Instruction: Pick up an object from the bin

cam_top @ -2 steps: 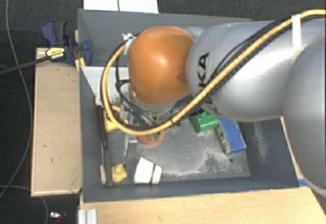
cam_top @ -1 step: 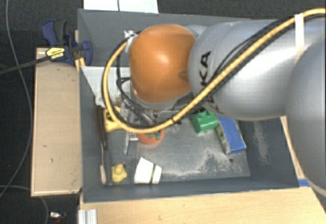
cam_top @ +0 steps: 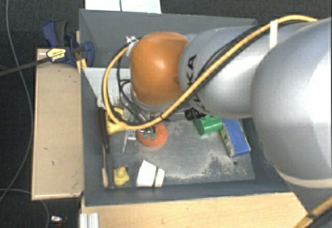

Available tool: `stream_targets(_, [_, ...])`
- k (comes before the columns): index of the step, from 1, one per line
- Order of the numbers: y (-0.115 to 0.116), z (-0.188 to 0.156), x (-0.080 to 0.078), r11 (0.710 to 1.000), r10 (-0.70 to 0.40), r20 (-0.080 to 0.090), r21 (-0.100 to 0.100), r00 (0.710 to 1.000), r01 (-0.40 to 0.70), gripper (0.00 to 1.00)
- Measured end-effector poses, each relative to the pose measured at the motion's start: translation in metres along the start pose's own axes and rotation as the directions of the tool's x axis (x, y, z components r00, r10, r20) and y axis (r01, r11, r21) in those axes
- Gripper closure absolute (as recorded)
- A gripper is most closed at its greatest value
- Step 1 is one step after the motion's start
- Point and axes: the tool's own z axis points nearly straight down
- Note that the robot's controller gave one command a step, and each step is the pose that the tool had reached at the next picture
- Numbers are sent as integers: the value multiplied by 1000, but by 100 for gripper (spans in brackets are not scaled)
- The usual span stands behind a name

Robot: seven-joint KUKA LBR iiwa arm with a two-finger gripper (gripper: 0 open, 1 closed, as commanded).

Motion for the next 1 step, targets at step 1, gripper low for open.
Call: stream_targets(1, [-34,26,-18,997,77,2,-2,997,-77,0])
